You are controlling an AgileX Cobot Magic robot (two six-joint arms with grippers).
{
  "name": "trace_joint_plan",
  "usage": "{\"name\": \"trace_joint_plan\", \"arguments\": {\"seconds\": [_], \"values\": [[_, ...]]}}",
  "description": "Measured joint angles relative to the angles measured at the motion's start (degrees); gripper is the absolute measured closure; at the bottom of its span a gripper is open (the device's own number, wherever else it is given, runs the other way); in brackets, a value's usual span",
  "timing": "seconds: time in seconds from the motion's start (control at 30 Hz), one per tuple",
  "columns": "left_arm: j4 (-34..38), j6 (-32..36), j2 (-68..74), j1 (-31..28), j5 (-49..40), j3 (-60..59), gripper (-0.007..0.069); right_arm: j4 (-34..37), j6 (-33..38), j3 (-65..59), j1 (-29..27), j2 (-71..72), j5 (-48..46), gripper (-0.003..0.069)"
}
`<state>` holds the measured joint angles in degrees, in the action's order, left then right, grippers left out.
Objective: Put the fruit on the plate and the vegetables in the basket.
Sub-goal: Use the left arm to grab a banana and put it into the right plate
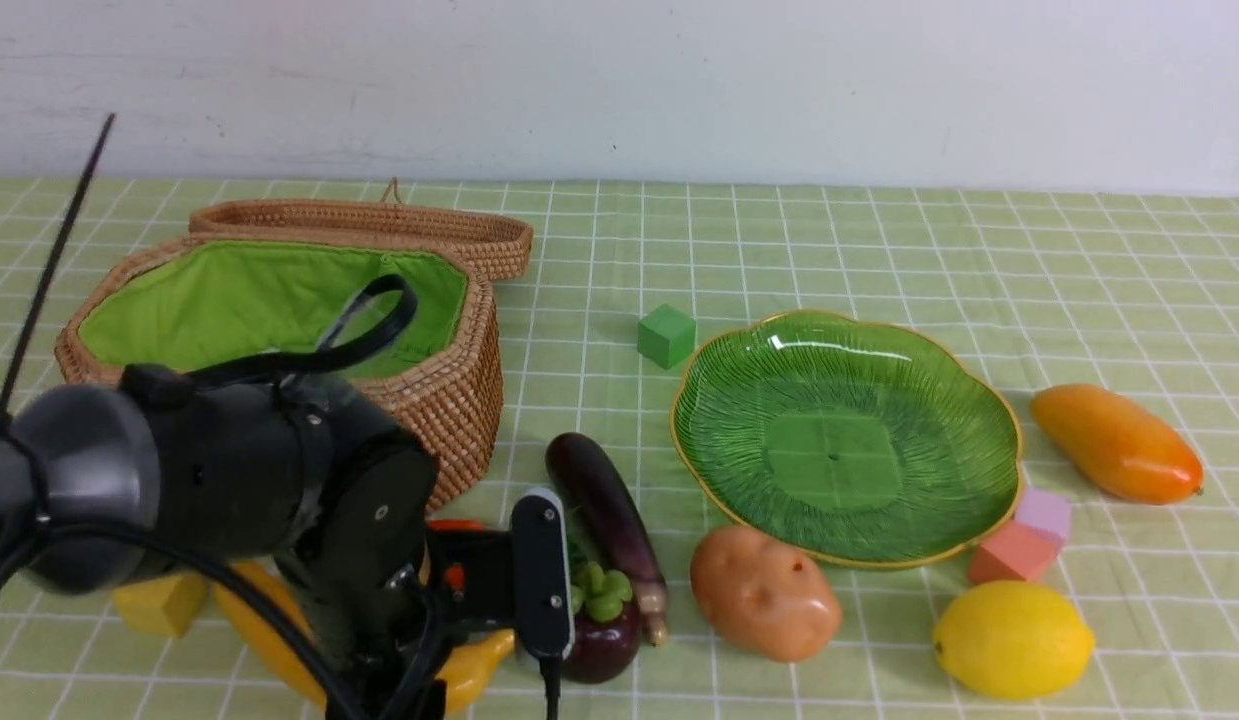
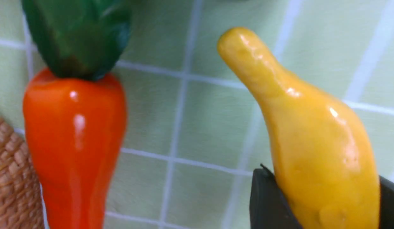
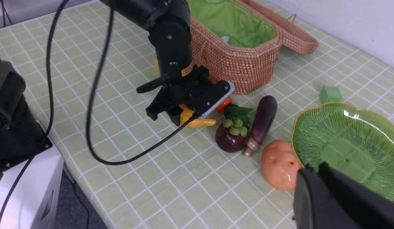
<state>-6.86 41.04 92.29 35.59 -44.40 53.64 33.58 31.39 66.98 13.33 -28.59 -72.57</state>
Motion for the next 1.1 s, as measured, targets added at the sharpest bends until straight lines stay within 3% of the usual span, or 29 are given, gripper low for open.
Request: {"name": "trace_joint_plan", "arguments": {"seconds": [0.2, 0.33, 0.43, 0.73, 0.93, 1.1], "values": [[2.4, -8.6, -10.3, 4.2, -4.1, 0.0, 0.0313, 0.0, 0.0, 0.0, 0.0, 0.0, 0.0, 0.0615], [3.3, -11.5, -14.6, 6.0, -1.5, 0.7, 0.0313, -0.5, -0.4, 0.0, 0.0, 0.0, 0.0, 0.0612], [6.9, -13.3, -14.3, 8.1, 2.7, 6.6, 0.0313, -4.7, -4.0, 0.0, 0.0, 0.0, 0.7, 0.0612], [18.5, -13.7, 6.2, 8.7, 8.8, 33.4, 0.0313, -21.3, -20.7, 0.0, 0.0, 0.0, 7.7, 0.0604], [19.3, -13.9, 23.7, 8.7, 7.1, 51.3, 0.0313, -26.4, -26.8, 0.0, 0.0, 0.0, 8.0, 0.0599], [19.3, -13.9, 34.7, 8.7, 6.9, 61.8, 0.0313, -26.9, -27.8, 0.0, 0.0, 0.0, 7.1, 0.0593]]}}
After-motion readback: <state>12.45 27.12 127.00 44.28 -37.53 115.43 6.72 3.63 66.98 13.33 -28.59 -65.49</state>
